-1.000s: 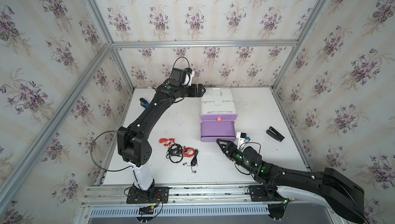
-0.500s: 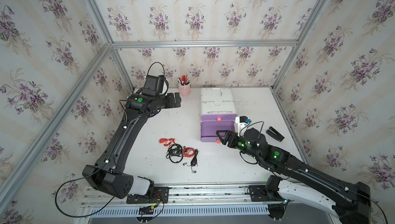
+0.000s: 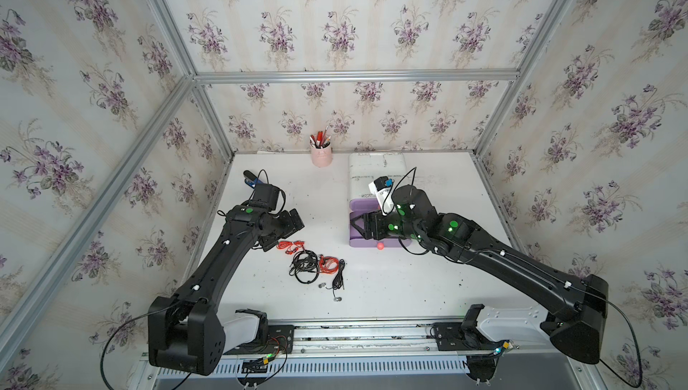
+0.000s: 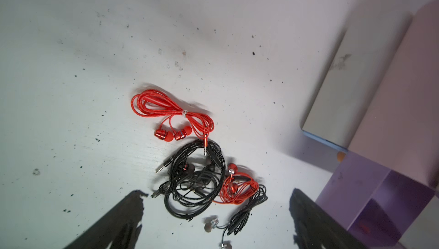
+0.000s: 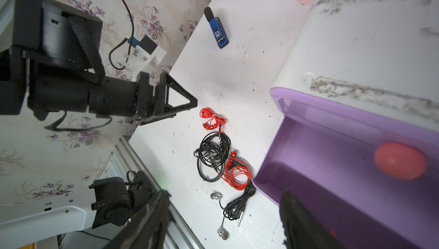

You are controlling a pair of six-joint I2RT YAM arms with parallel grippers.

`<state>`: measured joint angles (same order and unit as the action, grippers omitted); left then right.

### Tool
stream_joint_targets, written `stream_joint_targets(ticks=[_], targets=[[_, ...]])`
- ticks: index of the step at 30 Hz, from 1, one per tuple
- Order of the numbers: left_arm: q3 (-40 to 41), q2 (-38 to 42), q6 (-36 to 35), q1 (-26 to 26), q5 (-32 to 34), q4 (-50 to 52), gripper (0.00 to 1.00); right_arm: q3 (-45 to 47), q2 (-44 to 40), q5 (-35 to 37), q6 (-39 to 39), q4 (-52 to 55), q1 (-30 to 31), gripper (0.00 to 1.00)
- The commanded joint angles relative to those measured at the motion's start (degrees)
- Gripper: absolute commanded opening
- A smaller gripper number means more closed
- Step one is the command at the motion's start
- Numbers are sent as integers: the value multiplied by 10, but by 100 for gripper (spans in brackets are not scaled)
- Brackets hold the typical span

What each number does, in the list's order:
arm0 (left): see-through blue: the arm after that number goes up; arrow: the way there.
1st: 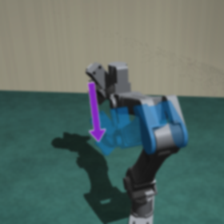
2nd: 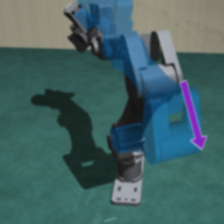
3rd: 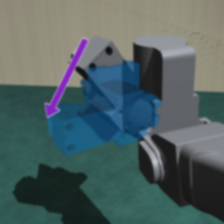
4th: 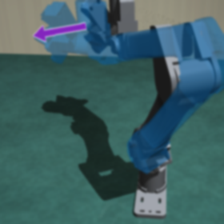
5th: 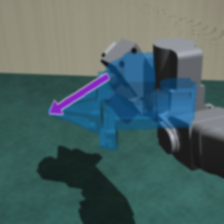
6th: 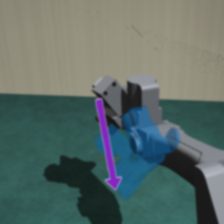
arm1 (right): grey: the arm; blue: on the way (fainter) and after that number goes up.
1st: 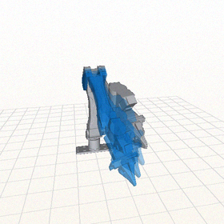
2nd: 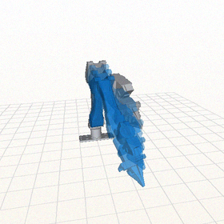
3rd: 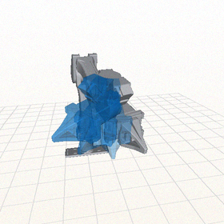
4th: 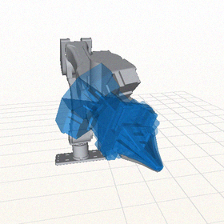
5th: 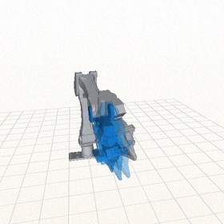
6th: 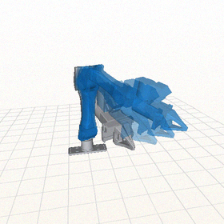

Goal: Place the wired earphones into the drawer by color
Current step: Pick up the wired earphones from the center of the board.

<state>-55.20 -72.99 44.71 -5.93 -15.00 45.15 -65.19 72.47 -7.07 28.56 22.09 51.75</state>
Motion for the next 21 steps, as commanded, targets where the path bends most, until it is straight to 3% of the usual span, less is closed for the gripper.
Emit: stream_joint_targets(ticks=[1, 6, 11, 21], targets=[[25, -10, 79, 32, -30, -60, 98, 15, -8, -13, -4, -15, -1, 76], [20, -44, 153, 47, -7, -63, 98, 46, -28, -13, 10, -34, -2, 76], [-16, -112, 186, 47, 27, -2, 99, 49, -17, -15, 13, -37, -1, 75], [-16, -180, 222, 43, 24, -1, 98, 61, -5, -14, 15, -51, -2, 75]])
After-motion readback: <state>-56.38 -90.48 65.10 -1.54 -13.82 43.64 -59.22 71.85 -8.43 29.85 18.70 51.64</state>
